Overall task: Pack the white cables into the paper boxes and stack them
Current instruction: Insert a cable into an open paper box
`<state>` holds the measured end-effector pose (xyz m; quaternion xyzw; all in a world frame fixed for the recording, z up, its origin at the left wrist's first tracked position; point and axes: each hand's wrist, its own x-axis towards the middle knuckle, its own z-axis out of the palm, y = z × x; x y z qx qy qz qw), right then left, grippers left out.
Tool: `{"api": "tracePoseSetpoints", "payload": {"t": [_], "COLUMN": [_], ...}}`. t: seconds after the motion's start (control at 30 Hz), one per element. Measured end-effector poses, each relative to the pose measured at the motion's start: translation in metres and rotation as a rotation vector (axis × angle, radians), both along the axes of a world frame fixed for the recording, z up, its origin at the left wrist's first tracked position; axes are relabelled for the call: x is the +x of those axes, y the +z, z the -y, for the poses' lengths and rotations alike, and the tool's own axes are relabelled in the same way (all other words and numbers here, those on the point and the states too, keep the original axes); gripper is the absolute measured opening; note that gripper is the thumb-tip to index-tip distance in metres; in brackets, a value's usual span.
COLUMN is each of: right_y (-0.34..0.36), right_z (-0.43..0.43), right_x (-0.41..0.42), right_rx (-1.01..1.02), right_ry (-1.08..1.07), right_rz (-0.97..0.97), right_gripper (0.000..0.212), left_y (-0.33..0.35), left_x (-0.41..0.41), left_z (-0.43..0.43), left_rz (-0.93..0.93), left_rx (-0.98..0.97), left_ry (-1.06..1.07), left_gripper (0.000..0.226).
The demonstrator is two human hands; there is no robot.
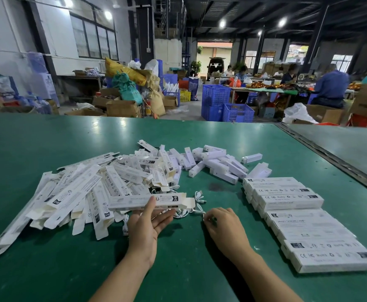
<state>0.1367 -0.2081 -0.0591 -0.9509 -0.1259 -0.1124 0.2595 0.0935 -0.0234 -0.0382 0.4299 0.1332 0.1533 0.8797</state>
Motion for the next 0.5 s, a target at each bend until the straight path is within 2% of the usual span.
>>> {"api": "tracePoseSetpoints", "payload": {"t": [0.23, 0.33, 0.5], "right_y": [0.0005, 0.0006, 0.0026], "right_z": [0.0075, 0.0094, 0.0062], "right_x": [-0.0021, -0.0028, -0.0079], "right_rx": [0.189, 0.181, 0.165], "right_ry": [-0.059, -0.049, -0.032], "right_rz": [-0.029, -0.023, 0.088], "right_gripper": [0.026, 0.027, 0.010], "left_y": [-0.0013, -0.0011, -0.0003], "left_x": [0.0013, 0.0015, 0.0013], "left_z": [-0.0019, -0.0017, -0.0008], "left_rz": [-0.012, -0.012, -0.014], "left_rx": [-0.002, -0.006, -0.012], "left_ry": [-0.002, -0.003, -0.002], "left_gripper": [0.027, 0.026, 0.019]}}
